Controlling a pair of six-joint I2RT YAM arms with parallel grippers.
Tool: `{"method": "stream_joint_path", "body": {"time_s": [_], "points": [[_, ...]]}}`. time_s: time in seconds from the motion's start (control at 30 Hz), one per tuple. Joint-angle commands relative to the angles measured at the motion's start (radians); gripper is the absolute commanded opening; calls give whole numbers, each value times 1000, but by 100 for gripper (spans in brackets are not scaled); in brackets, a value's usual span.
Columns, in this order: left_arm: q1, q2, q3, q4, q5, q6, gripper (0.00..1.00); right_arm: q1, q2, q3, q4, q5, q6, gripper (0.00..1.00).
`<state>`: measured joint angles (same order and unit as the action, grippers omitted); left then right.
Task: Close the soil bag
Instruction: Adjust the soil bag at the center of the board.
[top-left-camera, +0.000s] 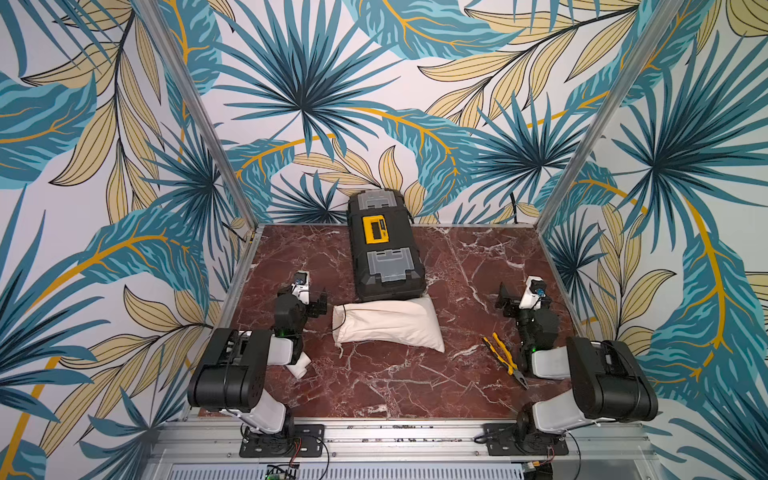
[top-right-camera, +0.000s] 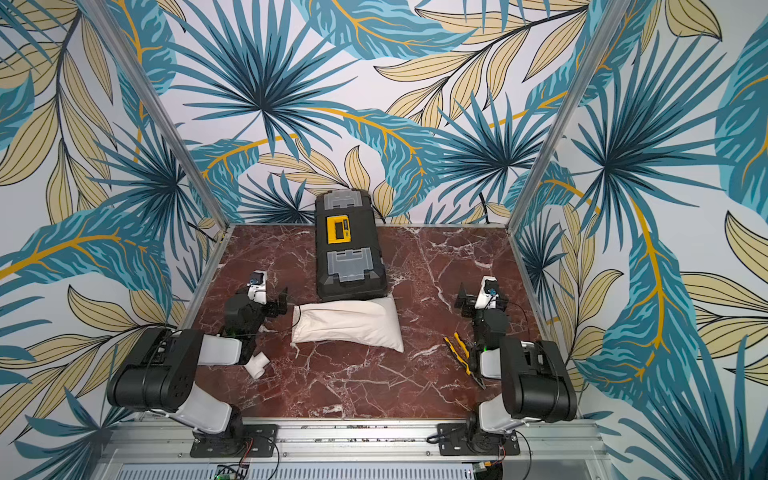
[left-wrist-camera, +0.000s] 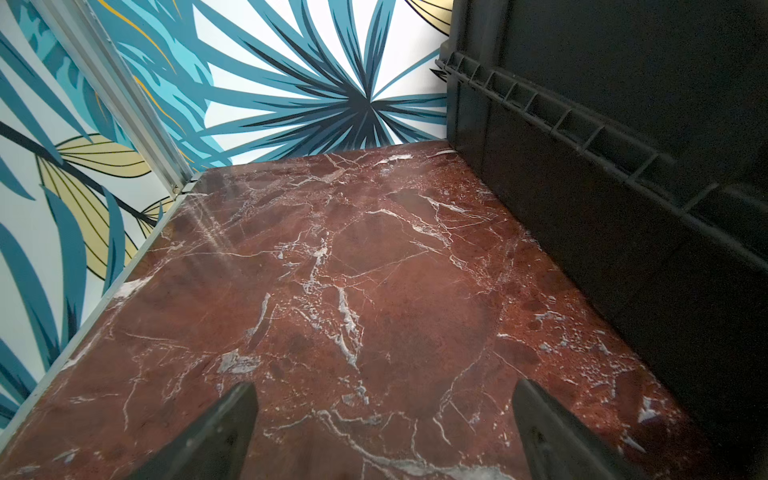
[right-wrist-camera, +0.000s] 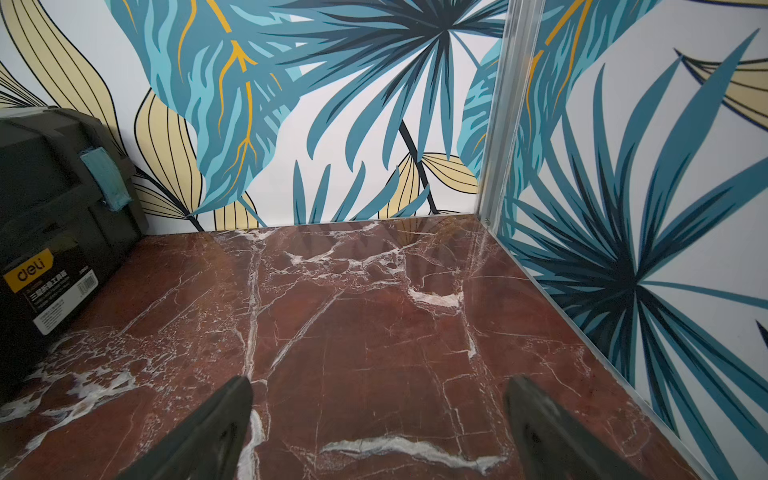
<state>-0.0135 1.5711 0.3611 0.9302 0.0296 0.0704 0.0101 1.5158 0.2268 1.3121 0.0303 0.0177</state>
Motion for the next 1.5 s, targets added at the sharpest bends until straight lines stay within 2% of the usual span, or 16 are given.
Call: {"method": "stream_joint_path", "body": {"time_s": [0.0, 0.47, 0.6, 0.67, 0.77, 0.9, 1.0, 1.13, 1.3, 1.47], "points": [[-1, -11, 15, 27, -2, -4, 100, 6, 8, -10, 35, 12, -10, 99], [1, -11, 15, 24, 0, -4, 100, 6, -10, 7, 2, 30, -2, 99], [7, -56, 30, -40, -7, -16, 100, 7, -102, 240, -512, 131, 61, 99], [6, -127, 70, -160, -62, -36, 100, 6, -104, 368, -695, 142, 85, 99], [25, -235, 173, -454, -162, -121, 100, 5, -103, 509, -937, 126, 155, 99], [49, -322, 300, -764, -215, -217, 100, 6, -47, 723, -1251, 48, 246, 99], [52, -364, 367, -951, -242, -368, 100, 5, -38, 798, -1320, -78, 286, 99], [51, -373, 482, -1221, -109, -482, 100, 8, -55, 835, -1368, -192, 302, 99], [51, -381, 578, -1373, 251, -452, 100, 8, -31, 883, -1452, -264, 297, 99], [51, -423, 603, -1504, 371, -456, 100, 13, -32, 880, -1490, -258, 311, 99]]}}
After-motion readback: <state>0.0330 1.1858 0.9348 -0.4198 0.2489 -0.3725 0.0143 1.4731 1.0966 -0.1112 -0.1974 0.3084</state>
